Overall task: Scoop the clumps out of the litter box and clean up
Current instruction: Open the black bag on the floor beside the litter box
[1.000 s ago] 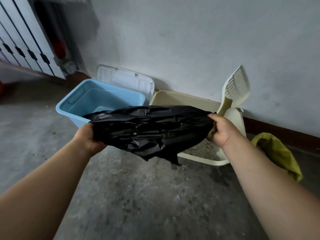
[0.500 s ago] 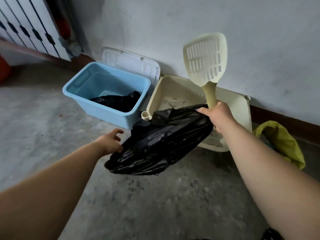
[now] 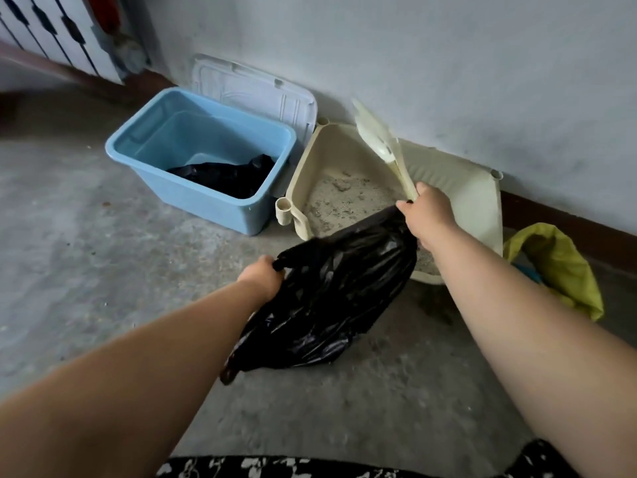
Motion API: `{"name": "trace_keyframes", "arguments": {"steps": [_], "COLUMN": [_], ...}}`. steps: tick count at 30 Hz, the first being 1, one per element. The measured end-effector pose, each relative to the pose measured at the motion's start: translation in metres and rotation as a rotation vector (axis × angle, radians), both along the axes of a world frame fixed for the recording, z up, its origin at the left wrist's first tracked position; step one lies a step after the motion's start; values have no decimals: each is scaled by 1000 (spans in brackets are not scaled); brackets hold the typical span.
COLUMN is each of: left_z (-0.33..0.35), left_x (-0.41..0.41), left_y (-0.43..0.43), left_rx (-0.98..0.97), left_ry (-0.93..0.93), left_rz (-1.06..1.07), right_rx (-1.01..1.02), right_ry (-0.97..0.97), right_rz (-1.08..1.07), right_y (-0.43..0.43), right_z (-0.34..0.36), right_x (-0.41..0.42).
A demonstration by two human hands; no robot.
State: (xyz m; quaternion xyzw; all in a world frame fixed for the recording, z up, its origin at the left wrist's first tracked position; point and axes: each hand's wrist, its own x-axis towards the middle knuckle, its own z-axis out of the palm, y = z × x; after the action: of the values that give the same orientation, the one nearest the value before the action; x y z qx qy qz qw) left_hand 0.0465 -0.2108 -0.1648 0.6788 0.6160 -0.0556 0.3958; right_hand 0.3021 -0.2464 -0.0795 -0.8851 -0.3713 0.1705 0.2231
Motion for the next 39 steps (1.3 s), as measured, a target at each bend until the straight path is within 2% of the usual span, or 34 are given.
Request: {"name": "trace_keyframes", "arguments": {"steps": [3,6,7,10,16,18,20,23,25,27,29,32,34,36,39], "left_z": [-9,-19,-21,-26,-29,-27,-32,-34,-31,-27,-23,-20,-14,-13,-25], "left_x": [-9,-19,-22,-24,-4,5,11,13,10,5,2,-7,-18,-32,-56], "left_y": [-1,-5,-7,-13,-37,-48,-55,-52,-43,-35,-32,-29,-26,-23,-19], "left_rx": [-12,-180,-203,-202,-124,-51,5,22,-66,-161,-259,-476,-624,-642,-452], "left_ry": [-50,-202,-209,-82,121,216,286,127,-4,-89,-199,-420,-516,-484,-292], "left_rz": [148,264,238,-43,-395,-523,-530,-295,-85,85,244,614,737,701,704], "right_rx": [-219,-445,-505,-640,-713,-529,-164,215,258,96,-211,-613,-947,-1195,-1360], "right_ry": [-84,-130,-144,-185,-189,-330,-388,-205,-99,-84,-165,-267,-323,-452,-475], "right_rz": [21,14,22,80,183,235,354,625,822,1001,1094,1060,1018,947,788], "right_y": [-12,-25,-30,-40,-52,-52,-56,-81,-104,-121,-128,-123,-119,-123,-123], "right_z": [-17,-44,-50,-65,-76,-71,-67,-58,-67,-92,-113,-120,-119,-117,-109], "right_x": [10,15,15,14,5,7,2,-33,-58,-76,-80,-71,-58,-46,-40]}}
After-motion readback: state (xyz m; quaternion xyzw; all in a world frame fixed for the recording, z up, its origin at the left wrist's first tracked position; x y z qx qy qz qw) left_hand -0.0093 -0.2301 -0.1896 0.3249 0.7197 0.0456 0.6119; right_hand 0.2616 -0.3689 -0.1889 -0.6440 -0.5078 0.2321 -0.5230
